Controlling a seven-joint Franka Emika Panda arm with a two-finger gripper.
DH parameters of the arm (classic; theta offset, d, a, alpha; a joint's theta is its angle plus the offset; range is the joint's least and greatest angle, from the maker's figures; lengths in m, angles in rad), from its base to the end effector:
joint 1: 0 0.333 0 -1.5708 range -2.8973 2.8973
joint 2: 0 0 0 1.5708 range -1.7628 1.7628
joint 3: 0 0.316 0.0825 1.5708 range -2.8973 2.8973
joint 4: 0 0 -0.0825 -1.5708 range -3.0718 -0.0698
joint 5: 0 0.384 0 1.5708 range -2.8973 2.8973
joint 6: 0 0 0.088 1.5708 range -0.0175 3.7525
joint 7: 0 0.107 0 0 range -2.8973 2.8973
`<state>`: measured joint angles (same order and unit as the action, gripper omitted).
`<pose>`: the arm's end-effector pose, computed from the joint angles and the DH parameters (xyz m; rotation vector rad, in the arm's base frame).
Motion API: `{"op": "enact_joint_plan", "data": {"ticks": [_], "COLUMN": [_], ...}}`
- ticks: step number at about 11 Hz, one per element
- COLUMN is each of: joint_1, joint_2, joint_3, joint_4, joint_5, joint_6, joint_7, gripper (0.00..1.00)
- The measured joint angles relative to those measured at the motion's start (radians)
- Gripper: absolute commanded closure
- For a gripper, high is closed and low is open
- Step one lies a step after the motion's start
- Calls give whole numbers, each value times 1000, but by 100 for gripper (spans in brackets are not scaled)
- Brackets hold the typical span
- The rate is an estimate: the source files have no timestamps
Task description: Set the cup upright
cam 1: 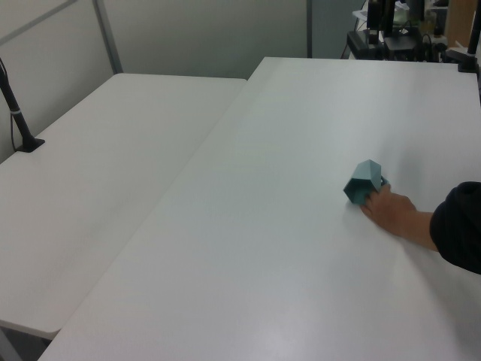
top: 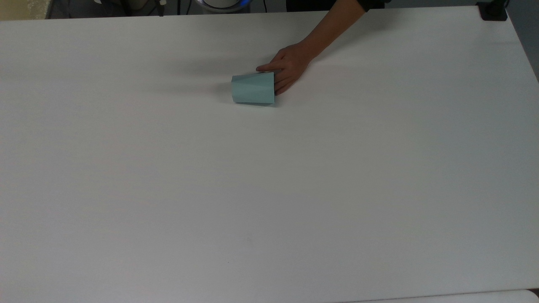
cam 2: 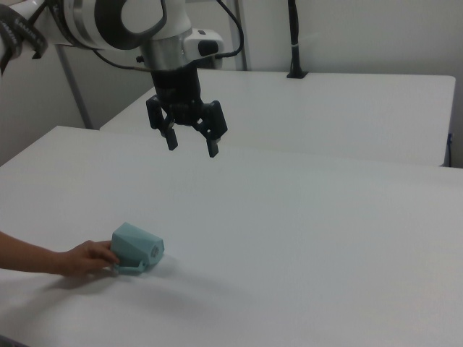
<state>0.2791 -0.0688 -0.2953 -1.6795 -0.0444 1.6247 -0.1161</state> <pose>0.5377 -0.0185 0.6136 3.1125 0.1598 0.0147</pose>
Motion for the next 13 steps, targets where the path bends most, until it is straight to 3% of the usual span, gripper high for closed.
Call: {"op": "enact_joint_plan", "data": {"ticks": [9, 11, 13], "joint_1": [-24, 24, 135], "joint_2": [-10, -10, -11], "joint_3": [12, 30, 68], "joint_4": [-2, 0, 4], "joint_5": [0, -13, -102], "joint_6": [0, 0, 0], "joint_7": [19, 109, 270], "gripper": [0, 0, 0]}}
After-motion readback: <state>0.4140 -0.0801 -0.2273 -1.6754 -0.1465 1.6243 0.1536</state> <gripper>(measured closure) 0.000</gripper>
